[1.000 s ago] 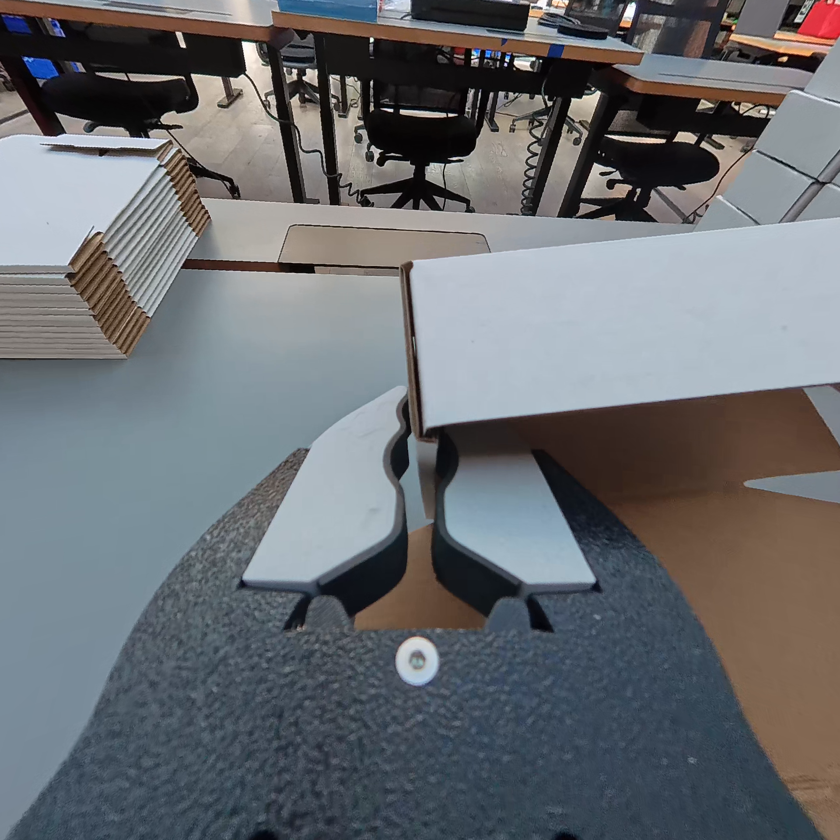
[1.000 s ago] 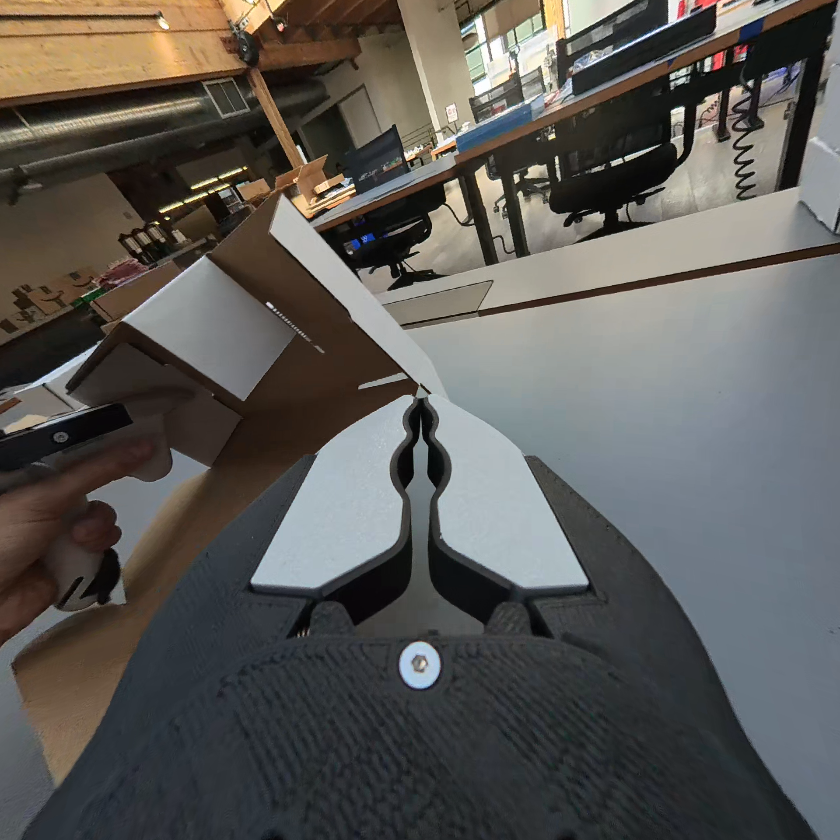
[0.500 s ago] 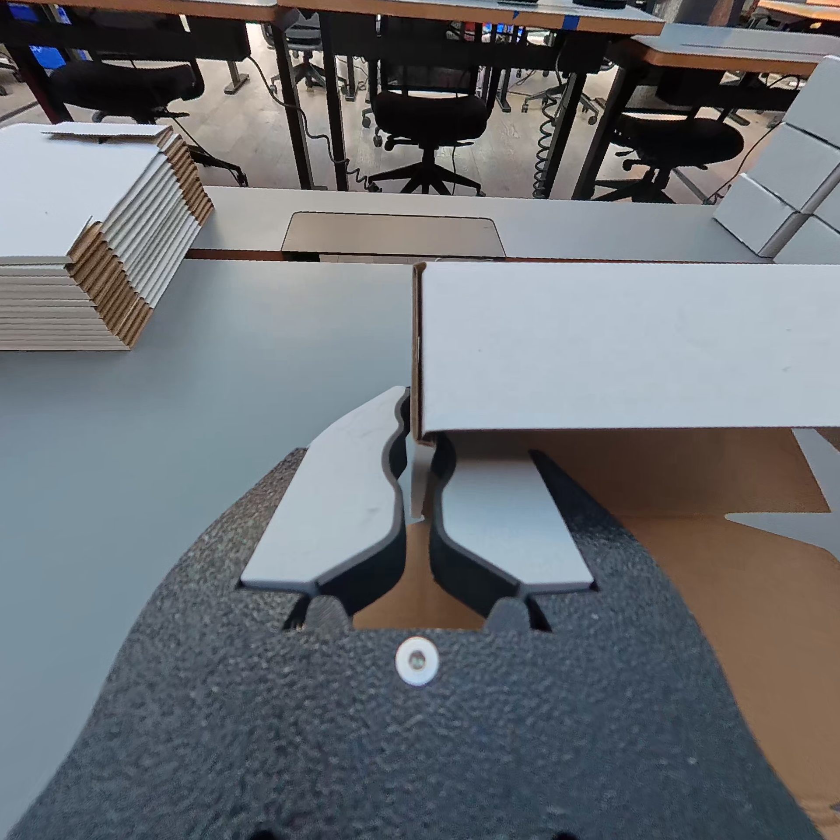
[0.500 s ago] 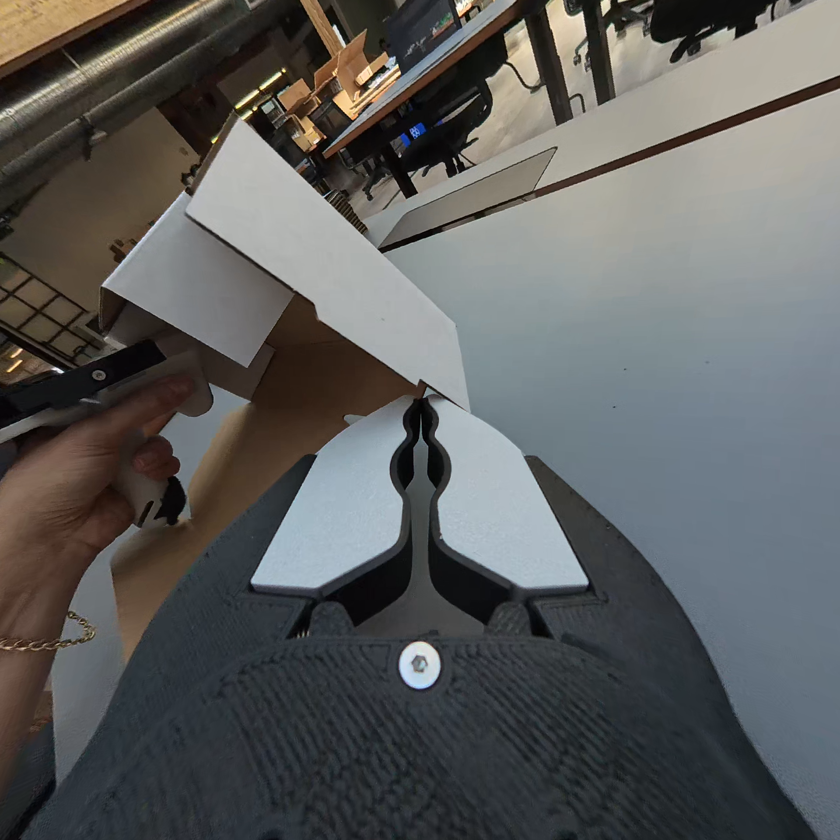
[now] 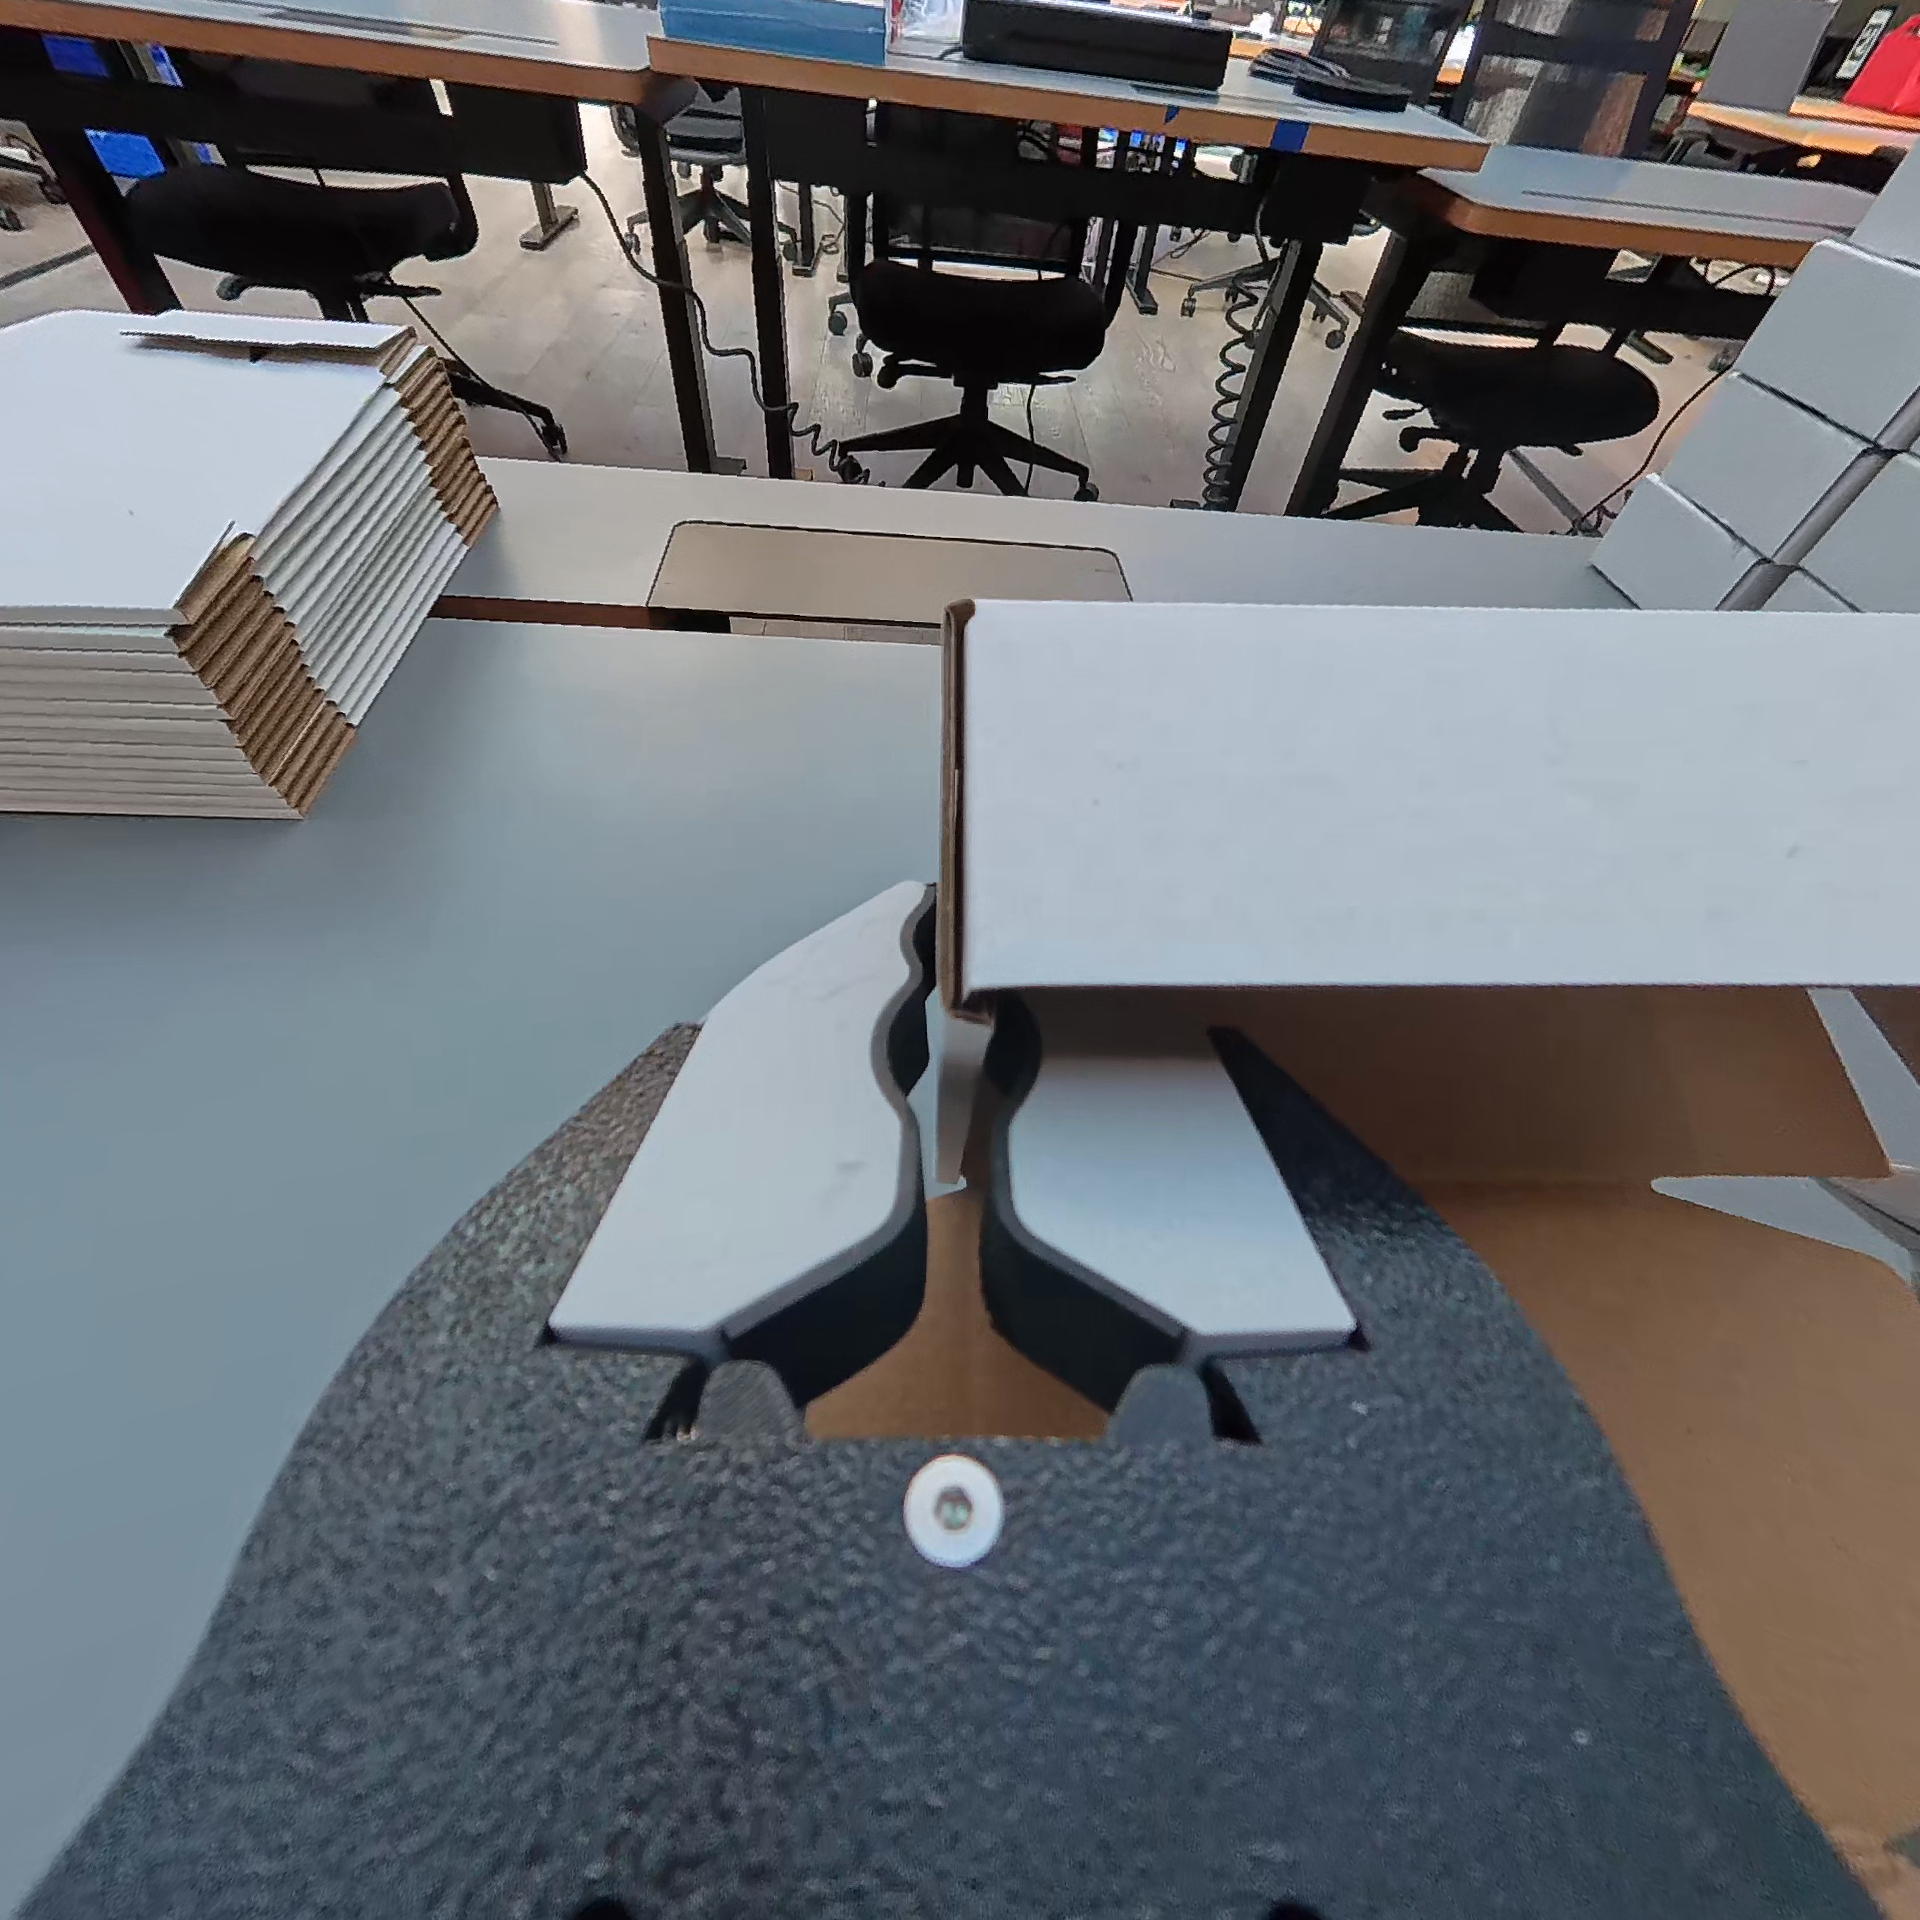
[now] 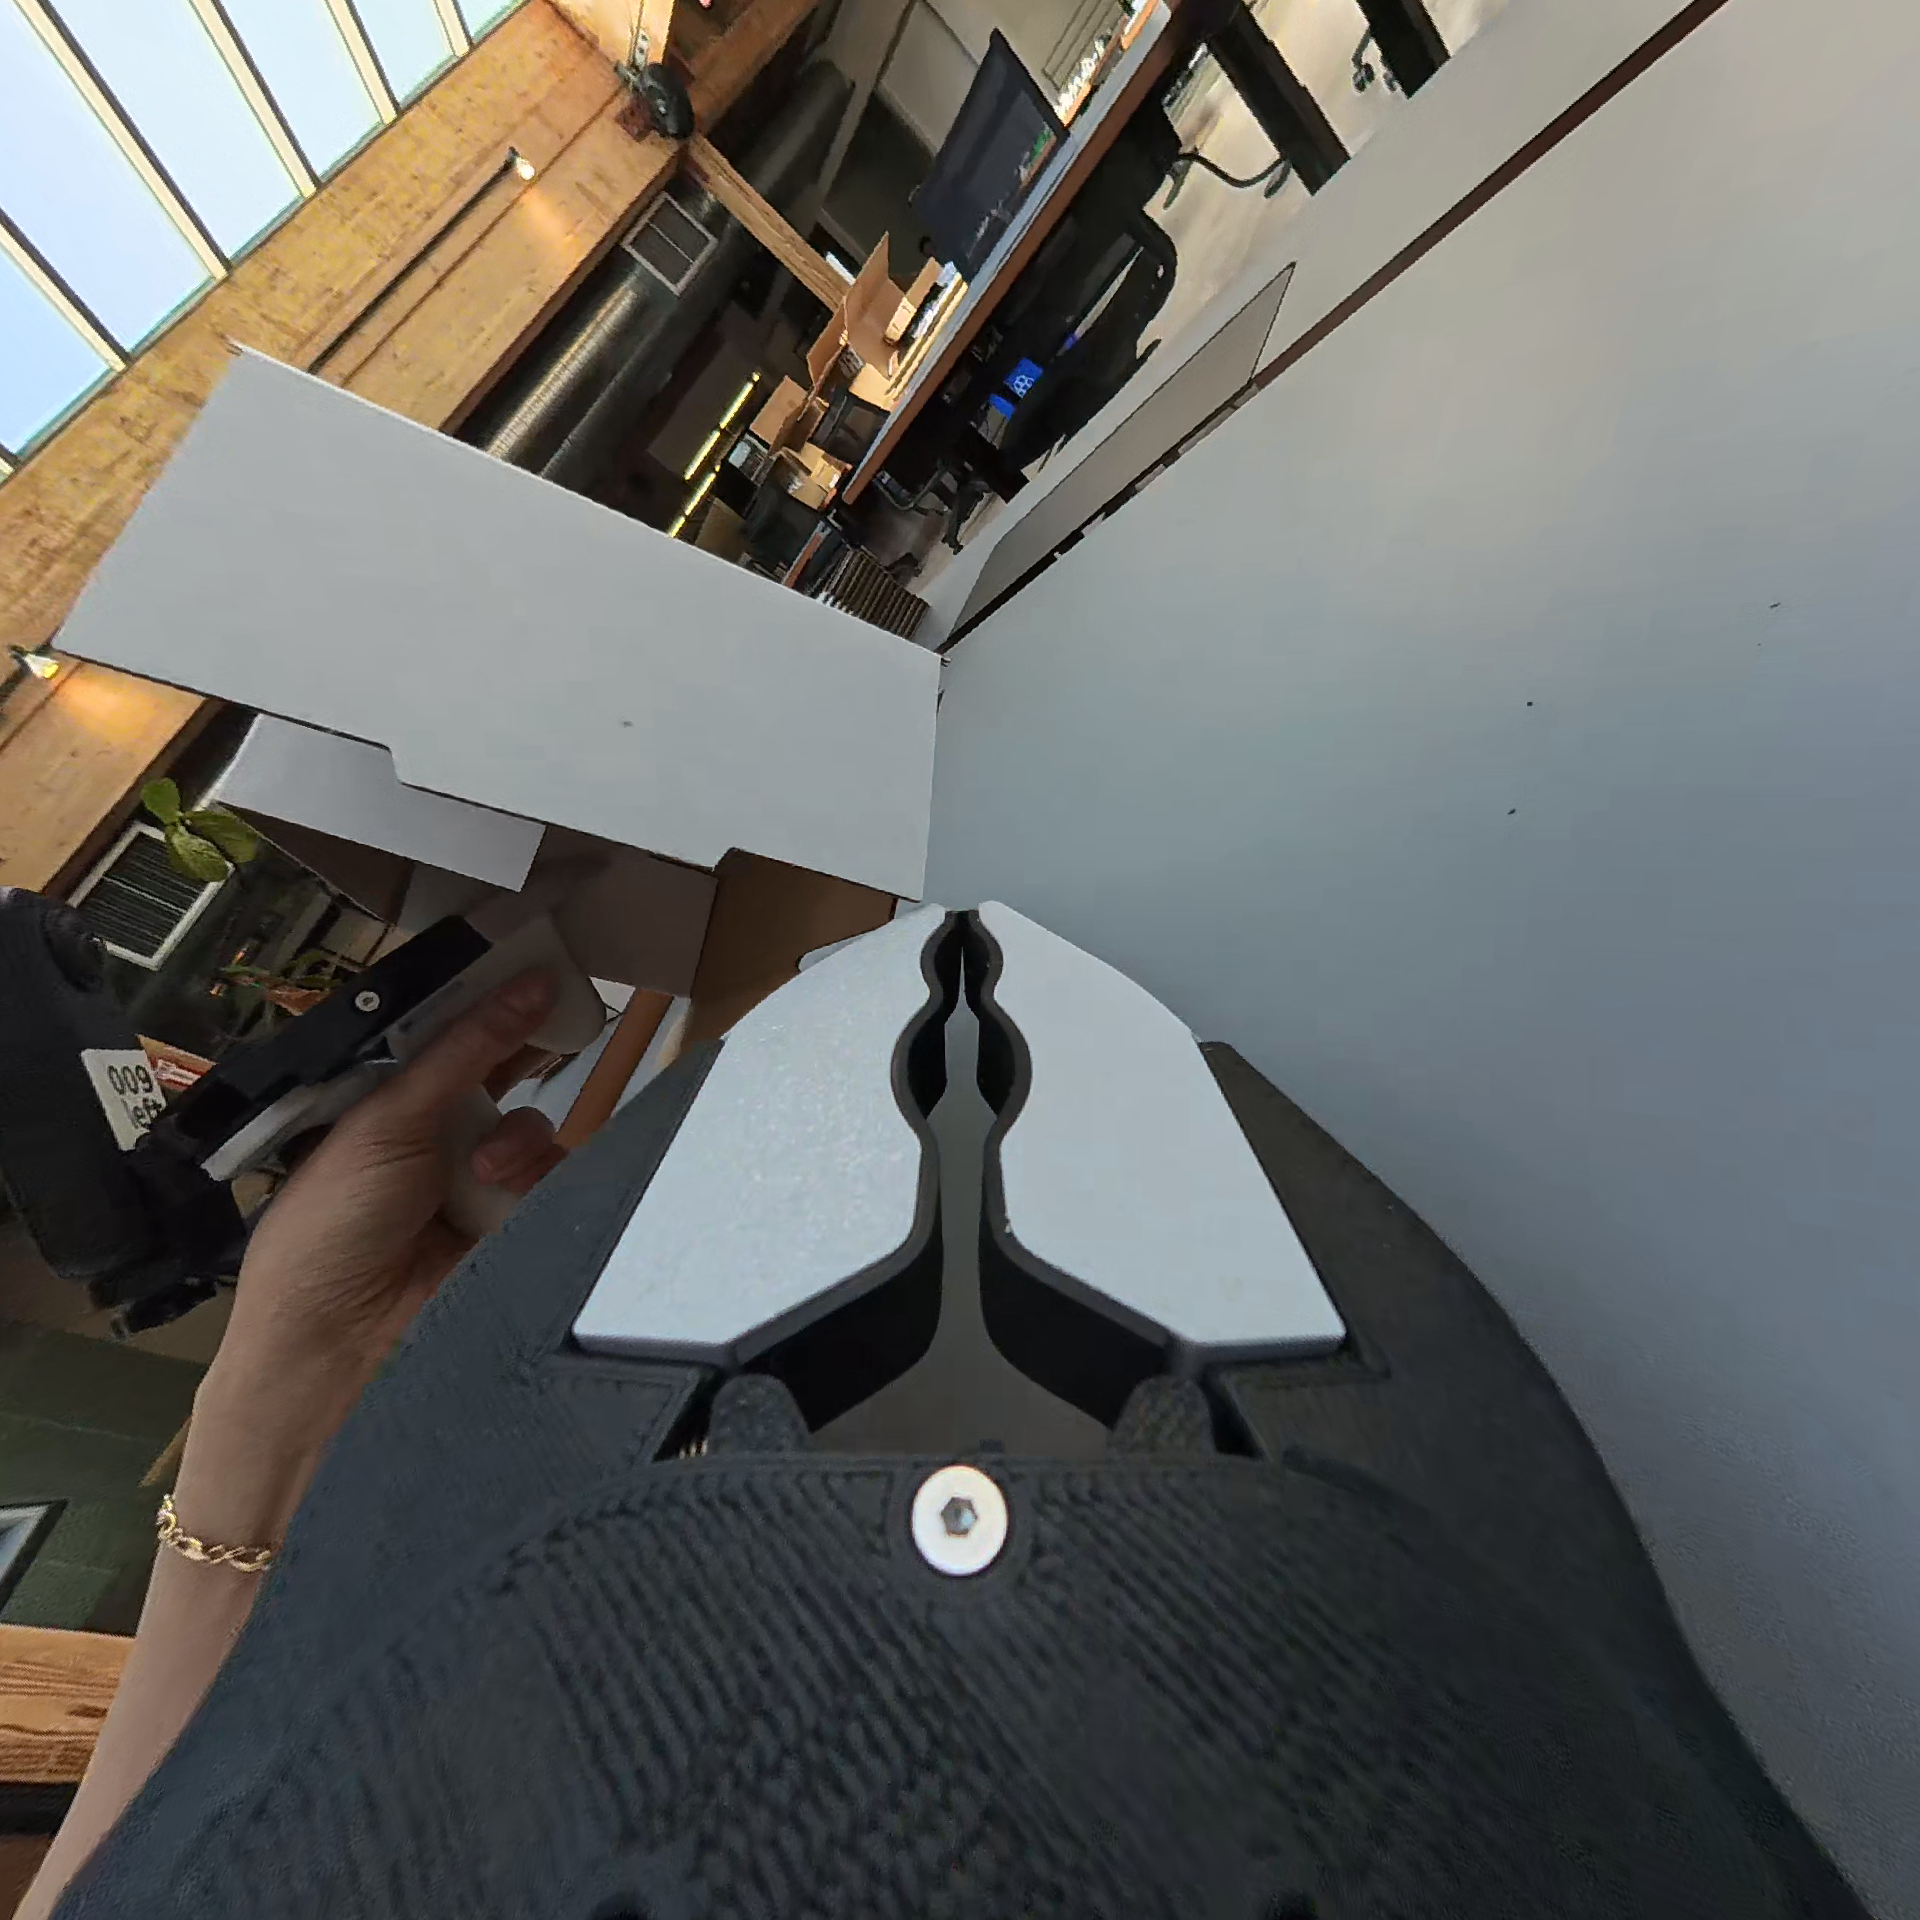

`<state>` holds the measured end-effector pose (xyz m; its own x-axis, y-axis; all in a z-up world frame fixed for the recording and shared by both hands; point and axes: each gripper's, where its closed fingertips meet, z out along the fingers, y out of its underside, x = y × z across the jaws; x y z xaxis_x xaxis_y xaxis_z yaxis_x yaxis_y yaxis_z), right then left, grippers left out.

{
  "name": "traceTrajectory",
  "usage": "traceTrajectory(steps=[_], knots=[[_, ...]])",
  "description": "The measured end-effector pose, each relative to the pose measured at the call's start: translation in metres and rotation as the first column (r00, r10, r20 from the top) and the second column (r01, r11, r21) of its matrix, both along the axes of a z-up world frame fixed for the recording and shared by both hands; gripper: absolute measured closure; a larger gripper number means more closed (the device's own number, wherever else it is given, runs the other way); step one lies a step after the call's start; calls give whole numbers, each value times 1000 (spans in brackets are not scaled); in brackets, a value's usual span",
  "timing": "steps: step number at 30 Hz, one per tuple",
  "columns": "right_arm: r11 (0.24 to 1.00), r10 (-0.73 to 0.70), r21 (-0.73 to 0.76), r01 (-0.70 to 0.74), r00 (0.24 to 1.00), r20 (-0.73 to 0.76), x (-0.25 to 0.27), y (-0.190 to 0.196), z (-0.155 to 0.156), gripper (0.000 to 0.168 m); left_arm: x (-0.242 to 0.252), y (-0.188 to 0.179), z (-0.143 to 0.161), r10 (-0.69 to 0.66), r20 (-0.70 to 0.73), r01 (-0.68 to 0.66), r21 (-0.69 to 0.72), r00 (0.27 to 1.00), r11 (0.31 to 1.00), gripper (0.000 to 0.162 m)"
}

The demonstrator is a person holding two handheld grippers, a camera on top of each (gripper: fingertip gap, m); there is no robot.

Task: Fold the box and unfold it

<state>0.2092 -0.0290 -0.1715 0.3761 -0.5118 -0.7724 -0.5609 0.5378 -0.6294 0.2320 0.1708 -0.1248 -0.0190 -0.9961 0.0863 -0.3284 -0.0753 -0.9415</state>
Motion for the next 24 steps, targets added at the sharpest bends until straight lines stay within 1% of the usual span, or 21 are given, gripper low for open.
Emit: traceTrajectory(steps=[1, 8, 13, 16, 19, 20, 22, 24], knots=[[1000, -2, 24, 2, 1000, 0, 0, 0, 2, 168, 0, -1, -1, -2, -1, 2, -1, 1000, 1000, 157], [999, -35, 39, 34, 999, 22, 0, 0, 6, 168, 1, -1, -5, 1, -6, -1, 10, 1000, 1000, 157], [993, -80, 97, 72, 994, 78, -2, 0, 17, 168, 1, -1, -14, -3, -24, 3, 6, 1000, 1000, 157], [994, -96, 65, 90, 990, 103, -4, -1, 16, 168, 0, -1, -18, -6, -26, 6, 12, 1000, 1000, 156], [994, -105, -15, 108, 987, 124, -6, -1, 15, 168, -1, 0, -20, -4, -24, 4, -4, 1000, 1000, 156], [995, -98, -9, 100, 987, 126, -7, -1, 16, 168, -1, 0, -20, -3, -20, 3, -3, 1000, 1000, 156], [993, -88, 93, 78, 990, 114, -9, -1, 22, 168, -2, -2, -20, -8, -10, 8, -26, 1000, 1000, 156], [976, -87, 207, 71, 994, 71, -10, -2, 23, 168, -2, -3, -20, -2, -3, 2, -43, 1000, 999, 156]])
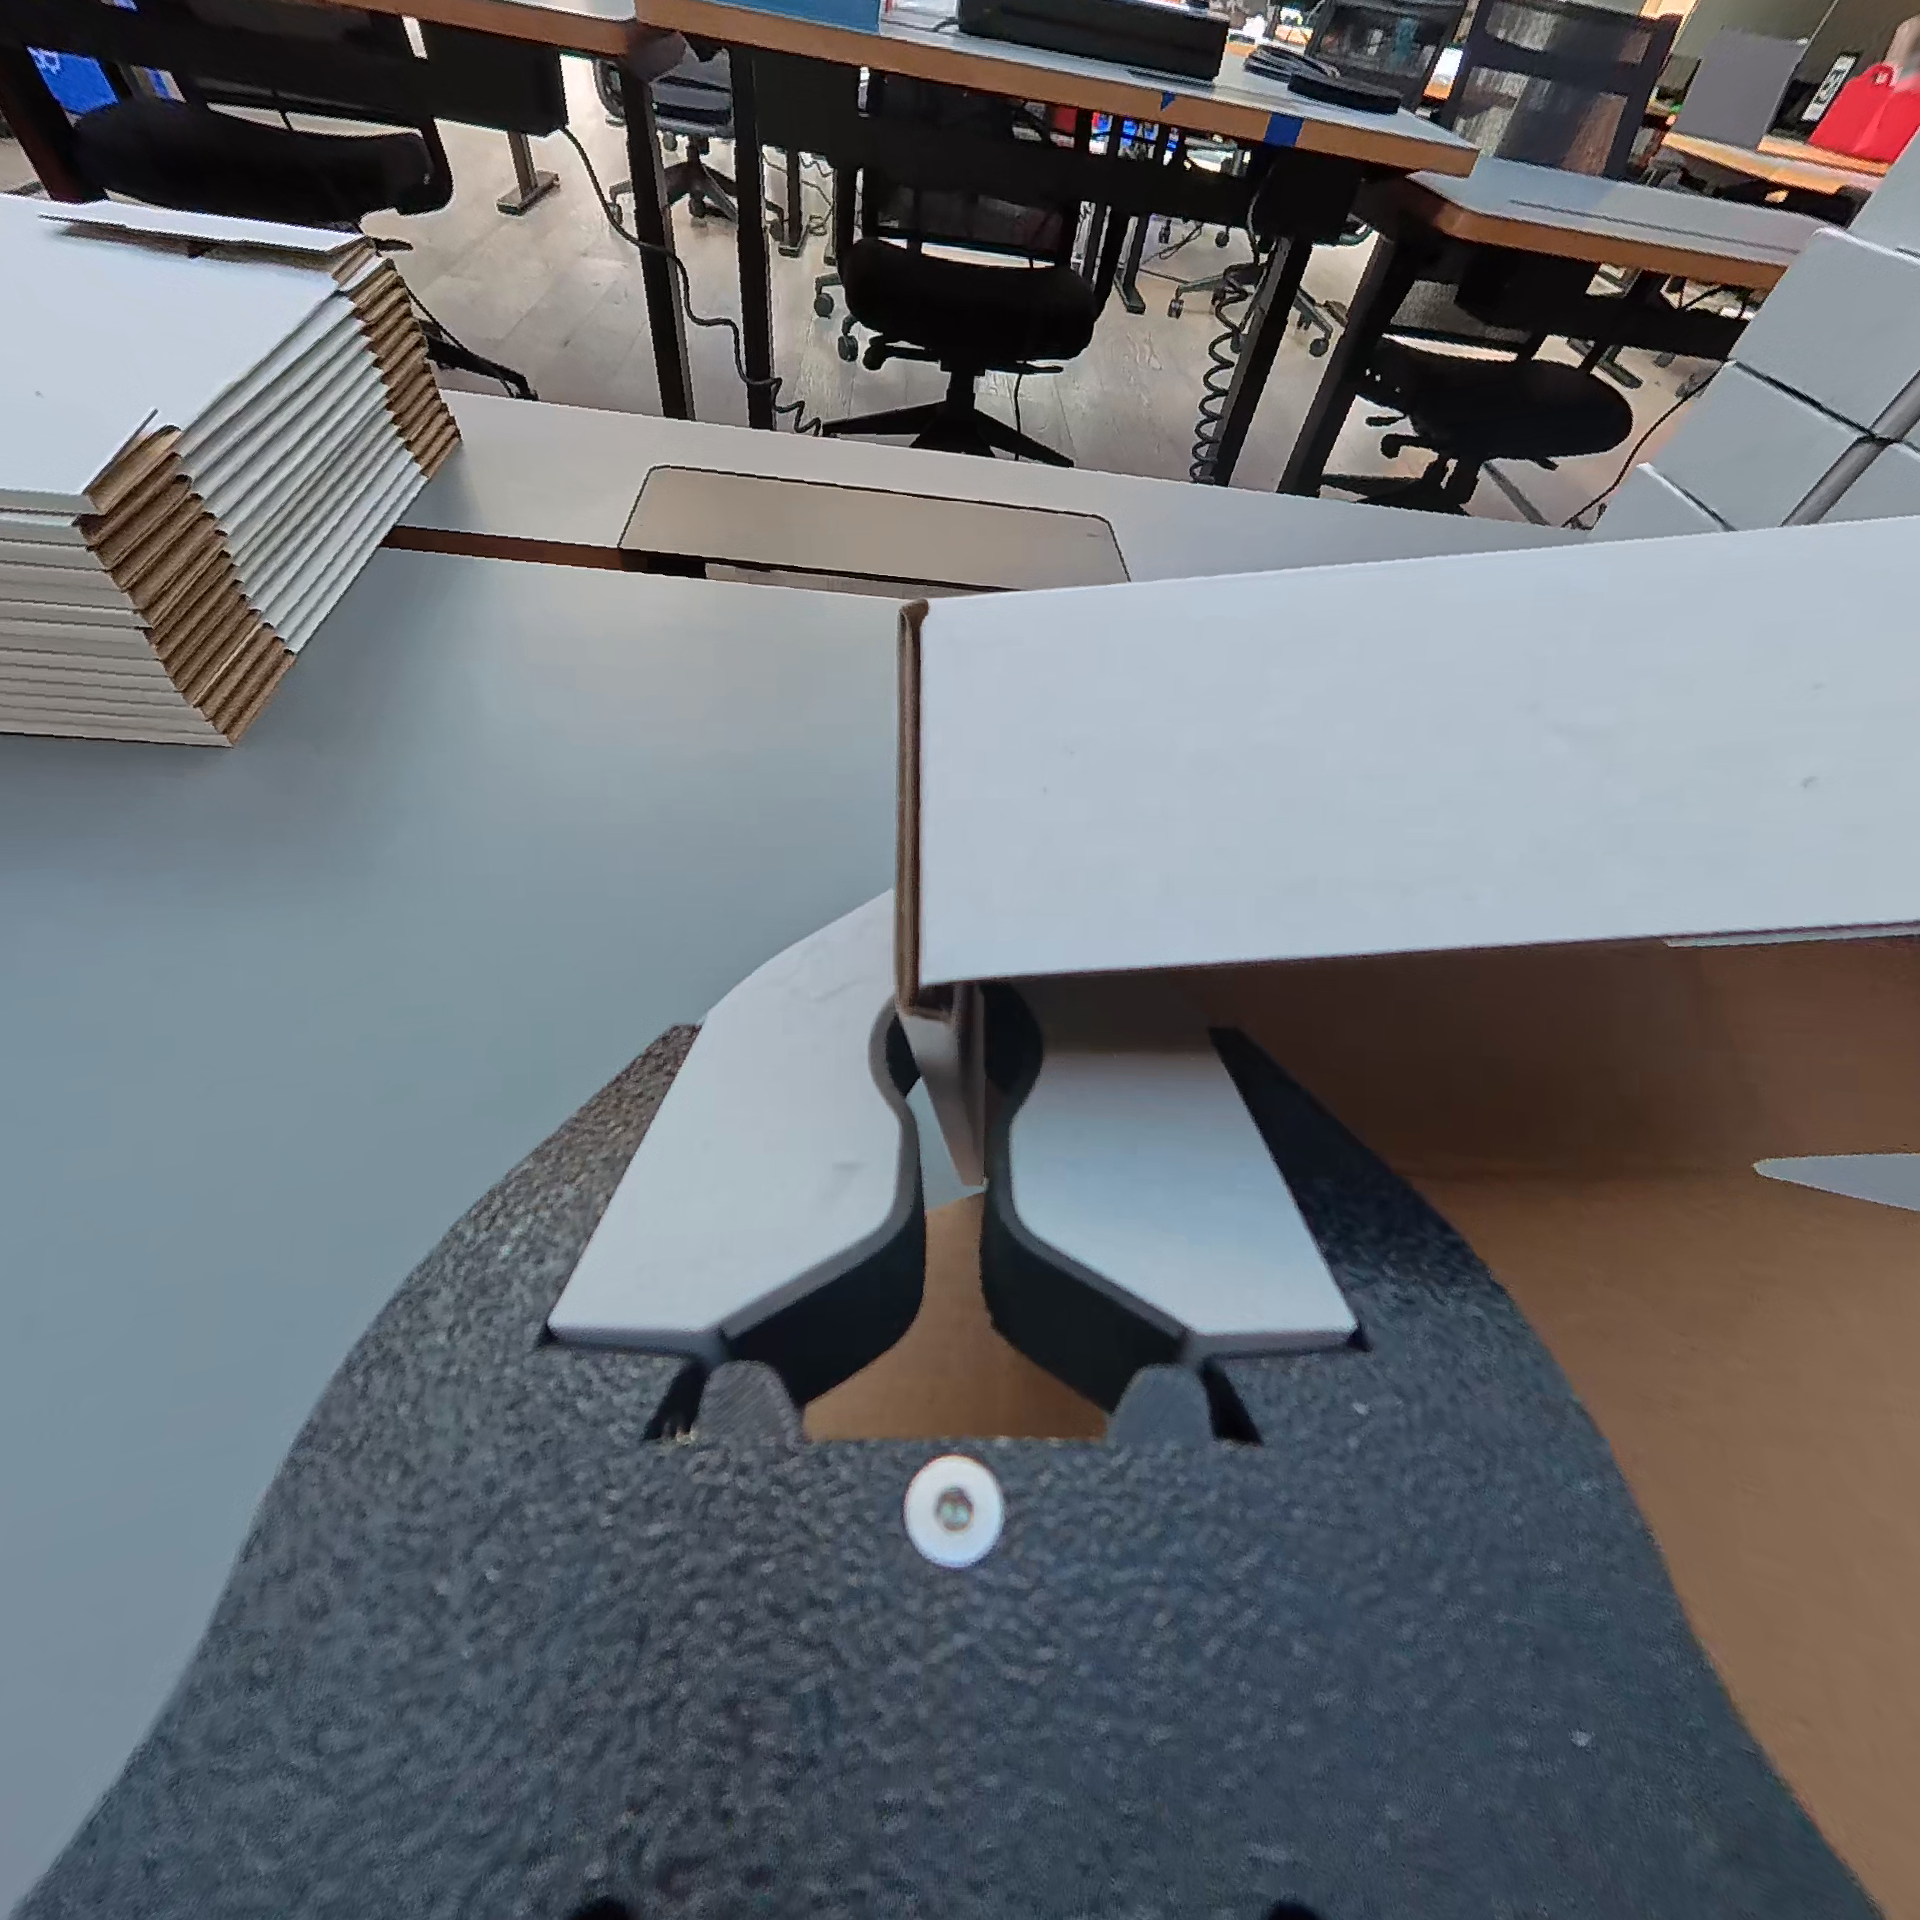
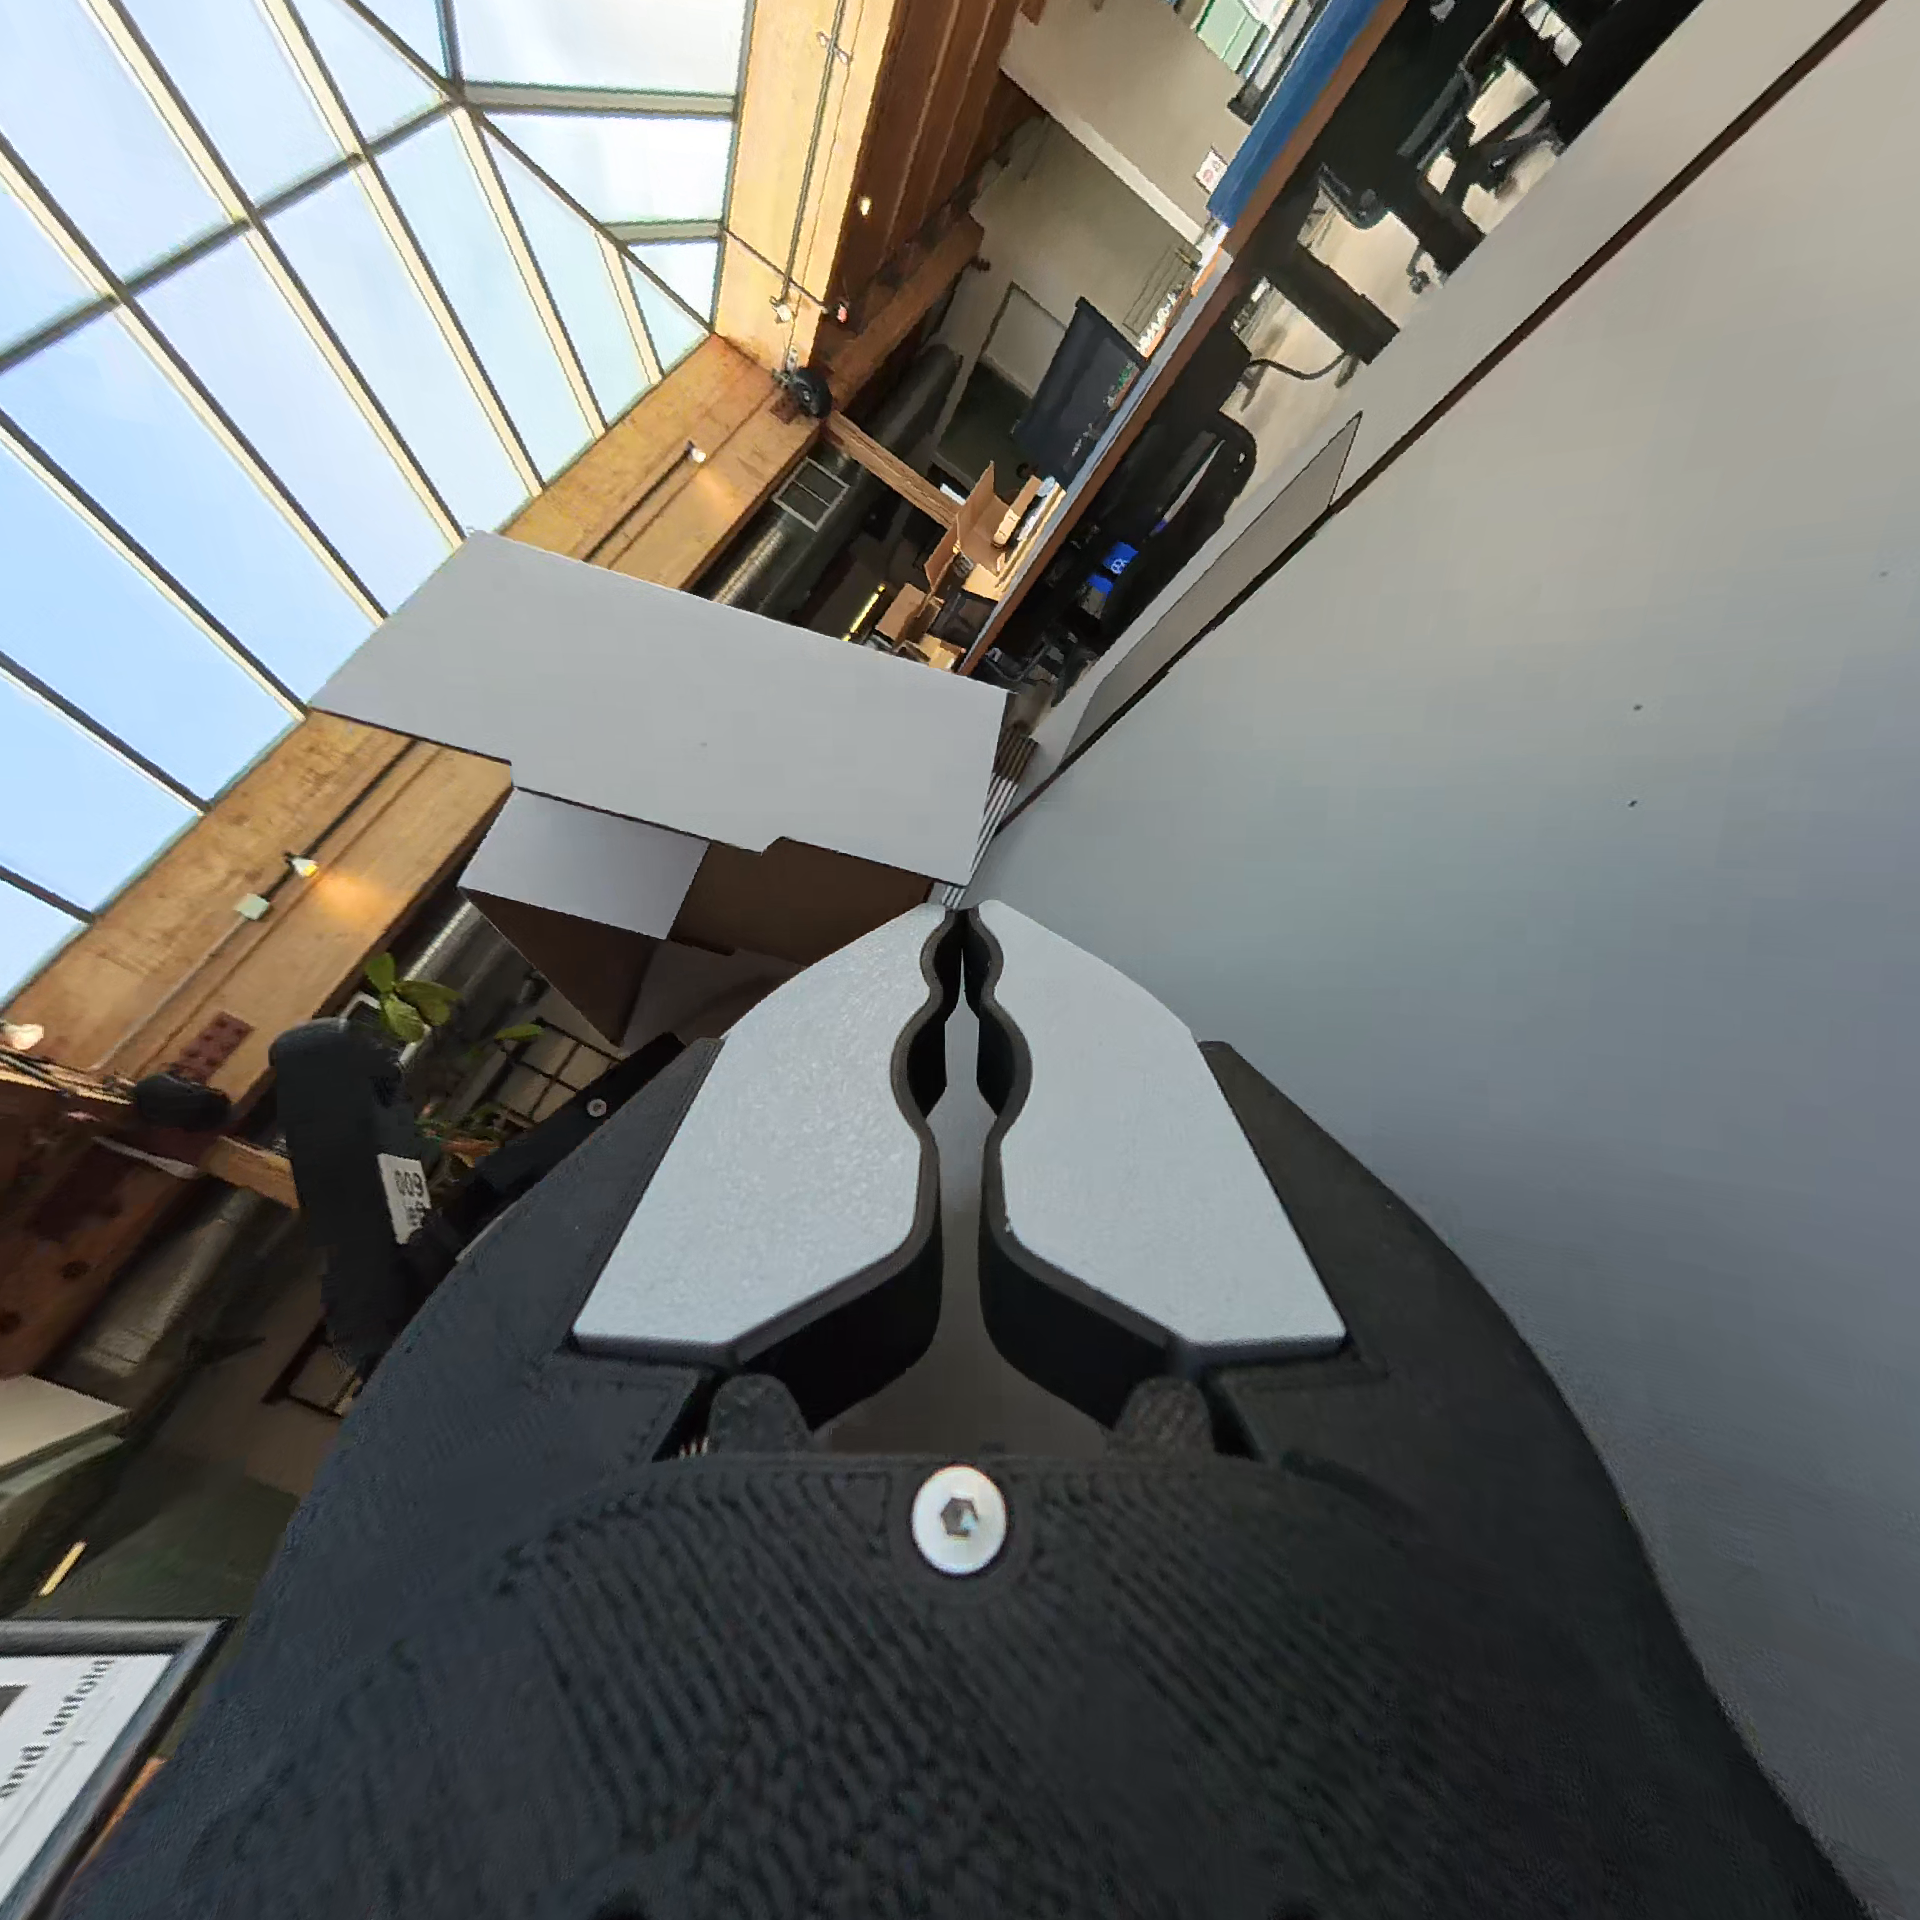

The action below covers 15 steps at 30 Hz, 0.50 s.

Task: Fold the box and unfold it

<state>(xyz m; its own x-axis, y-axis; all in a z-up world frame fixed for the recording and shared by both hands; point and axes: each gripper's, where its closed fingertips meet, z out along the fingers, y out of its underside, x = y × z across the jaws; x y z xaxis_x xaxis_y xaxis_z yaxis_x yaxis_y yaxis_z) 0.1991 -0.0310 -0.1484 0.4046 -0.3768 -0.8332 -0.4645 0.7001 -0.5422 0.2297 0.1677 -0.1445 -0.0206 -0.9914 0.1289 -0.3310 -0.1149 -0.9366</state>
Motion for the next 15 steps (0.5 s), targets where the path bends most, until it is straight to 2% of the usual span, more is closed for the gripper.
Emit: traceTrajectory(steps=[2, 3, 8, 10, 13, 15], knots=[[998, 1, 61, 1, 1000, -26, -2, 0, -2, 168, -1, -2, -1, 1, 2, -1, -18, 1000, 1000, 156], [999, -3, 43, 4, 1000, -23, -3, 1, -3, 168, -1, -4, -2, -4, -4, 3, -36, 1000, 999, 158], [990, -103, -97, 106, 994, 39, 3, -12, -1, 168, -2, -12, -5, -27, -11, 26, -31, 1000, 999, 157], [986, -101, -125, 108, 993, 54, 4, -13, 0, 168, -3, -14, -4, -33, -6, 33, 5, 999, 999, 156], [952, -98, -283, 121, 991, 93, 3, -16, -2, 168, -3, -16, -2, -47, 9, 47, 53, 999, 998, 156], [932, -101, -336, 137, 987, 122, 3, -19, 0, 168, -2, -19, 2, -67, 34, 65, 60, 997, 996, 156]])
